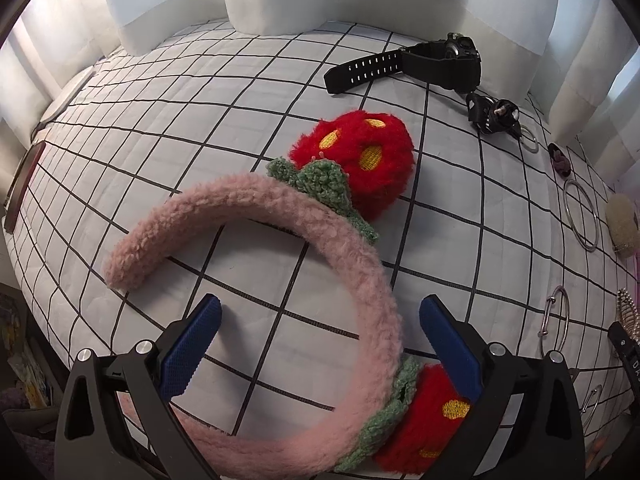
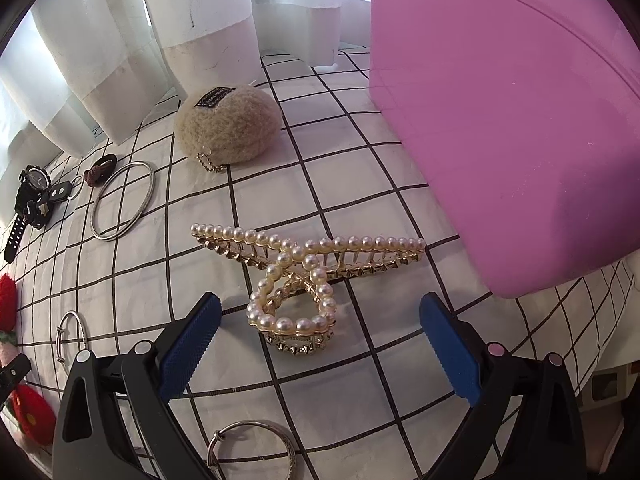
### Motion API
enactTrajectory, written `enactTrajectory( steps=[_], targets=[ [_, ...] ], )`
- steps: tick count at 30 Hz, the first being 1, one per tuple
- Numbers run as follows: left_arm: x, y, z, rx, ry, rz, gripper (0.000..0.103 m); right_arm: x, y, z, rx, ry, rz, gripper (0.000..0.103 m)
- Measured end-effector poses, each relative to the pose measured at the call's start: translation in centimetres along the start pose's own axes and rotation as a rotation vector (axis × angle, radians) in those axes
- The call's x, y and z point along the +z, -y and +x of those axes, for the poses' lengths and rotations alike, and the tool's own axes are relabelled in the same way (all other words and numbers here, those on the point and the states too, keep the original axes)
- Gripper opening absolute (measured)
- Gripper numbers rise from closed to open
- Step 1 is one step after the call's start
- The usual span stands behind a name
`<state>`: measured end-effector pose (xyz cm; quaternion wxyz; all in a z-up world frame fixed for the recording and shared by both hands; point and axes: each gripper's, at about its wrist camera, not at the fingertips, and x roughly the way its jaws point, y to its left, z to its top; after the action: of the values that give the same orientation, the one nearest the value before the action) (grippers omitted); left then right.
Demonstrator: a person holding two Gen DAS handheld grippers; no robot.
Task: Organize jewelry
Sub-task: 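Reach the left tool to the pink headband while the right tool reaches the pearl clip, then grasp and lift the headband with left tool while right tool lifts pearl clip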
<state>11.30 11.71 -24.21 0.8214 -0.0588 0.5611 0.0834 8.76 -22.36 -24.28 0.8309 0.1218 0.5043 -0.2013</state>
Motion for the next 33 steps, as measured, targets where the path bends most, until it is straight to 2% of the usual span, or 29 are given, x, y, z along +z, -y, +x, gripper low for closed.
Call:
enactTrajectory(
  steps=[5, 10, 19, 21, 24, 26, 27, 28, 29, 30, 33],
  targets=[
    [-0.5, 0.1, -0.2, -0.002, 0.049, 0.003, 0.098, -0.2, 0.2, 0.3, -0.006, 0.051, 0.01, 0.095],
    [-0.3, 0.1, -0.2, 0.004, 0.045, -0.007, 0.098, -1.5, 0.3, -0.3, -0.007, 0.109, 0.004, 0.095],
    [-0.4, 0.1, -0.2, 0.006, 0.053, -0.005, 0.097, -0.1, 0.2, -0.2, 0.014, 0.088, -0.02, 0.094],
    [-0.2, 0.1, -0.3, -0.002, 0.043, 0.001, 0.094, 0.0, 0.1, -0.1, 0.017, 0.093, -0.021, 0.093],
    [-0.3, 0.7, -0.9, -0.019, 0.061, 0.038, 0.073, -0.5, 0.0, -0.7, 0.02, 0.115, -0.03, 0.08],
    [-0.4, 1.2, -1.2, -0.03, 0.068, 0.062, 0.058, -0.5, -0.2, -1.1, 0.023, 0.124, -0.042, 0.059],
    [-0.5, 1.3, -1.3, -0.035, 0.071, 0.067, 0.054, -0.5, -0.3, -1.2, 0.027, 0.125, -0.047, 0.055],
    [-0.5, 1.4, -1.5, -0.038, 0.076, 0.07, 0.041, -0.5, -0.4, -1.3, 0.028, 0.128, -0.052, 0.042],
    [-0.5, 1.5, -1.6, -0.043, 0.08, 0.076, 0.019, -0.5, -0.5, -1.4, 0.03, 0.128, -0.058, 0.03],
    [-0.5, 1.6, -1.7, -0.045, 0.077, 0.083, 0.015, -0.5, -0.5, -1.4, 0.028, 0.124, -0.063, 0.03],
    [-0.4, 1.9, -1.6, -0.046, 0.07, 0.103, 0.012, -0.4, -0.2, -1.7, 0.061, 0.12, -0.05, 0.03]
  ],
)
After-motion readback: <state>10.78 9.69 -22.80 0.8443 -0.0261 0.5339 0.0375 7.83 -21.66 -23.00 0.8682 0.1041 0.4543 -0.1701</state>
